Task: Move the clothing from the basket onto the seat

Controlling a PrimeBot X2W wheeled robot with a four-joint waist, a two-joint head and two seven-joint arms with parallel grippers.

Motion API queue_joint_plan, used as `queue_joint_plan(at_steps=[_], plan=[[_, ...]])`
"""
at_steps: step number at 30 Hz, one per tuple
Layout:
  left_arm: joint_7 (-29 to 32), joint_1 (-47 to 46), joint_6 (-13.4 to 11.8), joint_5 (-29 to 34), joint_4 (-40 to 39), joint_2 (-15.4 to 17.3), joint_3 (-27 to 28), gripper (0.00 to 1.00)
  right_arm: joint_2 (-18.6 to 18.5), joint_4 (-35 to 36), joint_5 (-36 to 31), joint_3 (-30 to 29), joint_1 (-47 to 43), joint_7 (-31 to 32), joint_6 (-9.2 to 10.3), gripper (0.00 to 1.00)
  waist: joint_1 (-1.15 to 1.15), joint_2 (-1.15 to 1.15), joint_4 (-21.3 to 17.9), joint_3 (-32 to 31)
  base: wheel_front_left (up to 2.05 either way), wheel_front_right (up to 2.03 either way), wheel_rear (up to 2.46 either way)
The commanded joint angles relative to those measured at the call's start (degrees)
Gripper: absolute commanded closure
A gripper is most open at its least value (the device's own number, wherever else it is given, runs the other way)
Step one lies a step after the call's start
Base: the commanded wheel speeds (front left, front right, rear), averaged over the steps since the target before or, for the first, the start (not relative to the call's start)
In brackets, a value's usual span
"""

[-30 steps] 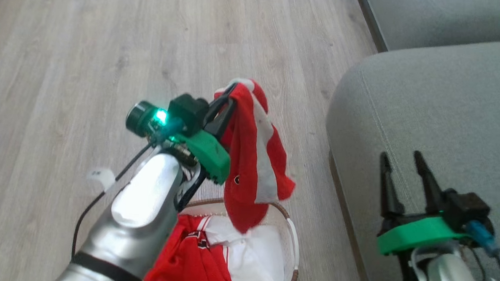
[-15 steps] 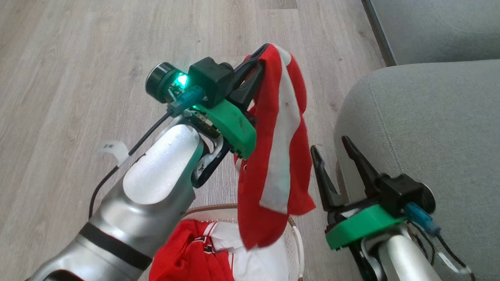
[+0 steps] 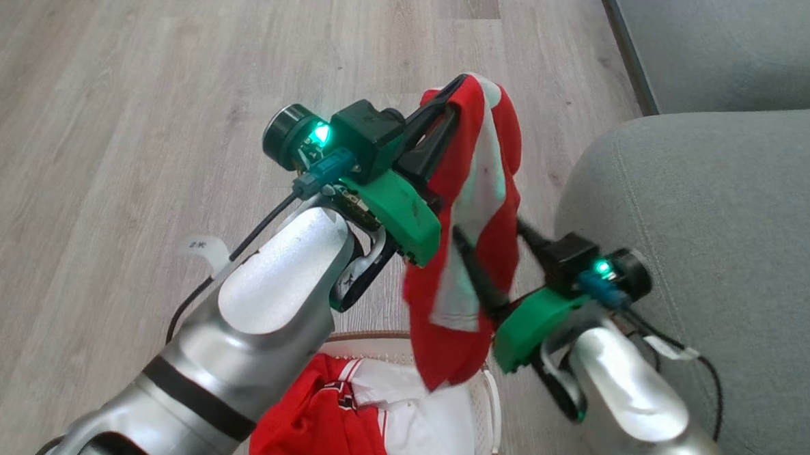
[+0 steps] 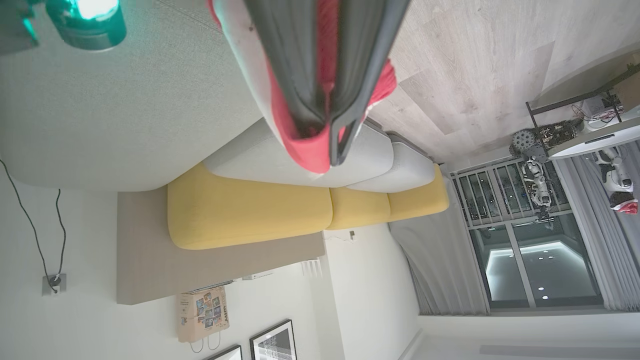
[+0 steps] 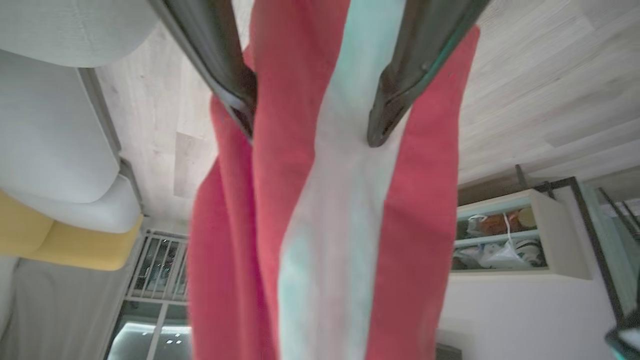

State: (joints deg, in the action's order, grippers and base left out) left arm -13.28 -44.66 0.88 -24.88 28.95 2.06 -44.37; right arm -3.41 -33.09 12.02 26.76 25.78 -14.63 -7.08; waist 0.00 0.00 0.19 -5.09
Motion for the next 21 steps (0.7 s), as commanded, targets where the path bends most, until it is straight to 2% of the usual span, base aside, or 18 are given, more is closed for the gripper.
queue_joint_plan(at_steps=[1, 6, 7, 8, 9, 20, 21], plan=[[-0.65, -4.75, -0.48, -0.47, -1.69, 0.82, 1.55, 1.0, 0.53, 0.08, 1.41, 2.33, 3.03, -0.37, -0.41, 0.0, 0.0, 0.0, 0.27, -0.06, 0.0, 0.0, 0.0], [-1.04, -4.91, -0.99, -1.27, -1.45, 0.82, 0.37, 1.0, 0.53, -2.91, 5.62, 6.92, 4.78, -0.37, -0.41, 0.0, 0.0, 0.0, 0.97, -0.23, 0.0, 0.0, 0.0], [-1.1, -4.82, -1.09, -1.45, -1.42, 0.82, 0.21, 1.0, 0.53, -3.09, 6.21, 7.43, 5.0, -0.37, -0.41, 0.34, 0.0, 0.0, 1.12, -0.27, 0.0, 0.0, 0.0], [-1.15, -4.7, -1.19, -1.61, -1.36, 0.82, 0.06, 1.0, 0.53, -3.19, 6.58, 7.78, 5.22, -0.37, -0.41, 0.62, 0.0, 0.0, 1.25, -0.3, 0.0, 0.0, 0.0], [-1.2, -4.57, -1.3, -1.76, -1.25, 0.82, -0.05, 1.0, 0.53, -3.22, 6.72, 8.04, 5.45, -0.37, -0.41, 1.0, 0.0, 0.0, 1.38, -0.32, 0.0, 0.0, 0.0], [-1.5, -2.26, -2.35, -3.18, 1.32, 1.37, 1.1, 1.0, 0.47, -1.89, 5.71, 5.82, 6.04, -0.37, -0.41, 1.0, 0.0, 0.0, 1.39, -0.55, 0.0, 0.0, 0.0], [-1.53, -1.96, -2.44, -3.3, 1.45, 1.46, 1.33, 0.71, 0.43, -1.73, 5.62, 5.17, 6.03, -0.37, -0.41, 1.0, 0.0, 0.0, 1.29, -0.51, 0.0, 0.0, 0.0]])
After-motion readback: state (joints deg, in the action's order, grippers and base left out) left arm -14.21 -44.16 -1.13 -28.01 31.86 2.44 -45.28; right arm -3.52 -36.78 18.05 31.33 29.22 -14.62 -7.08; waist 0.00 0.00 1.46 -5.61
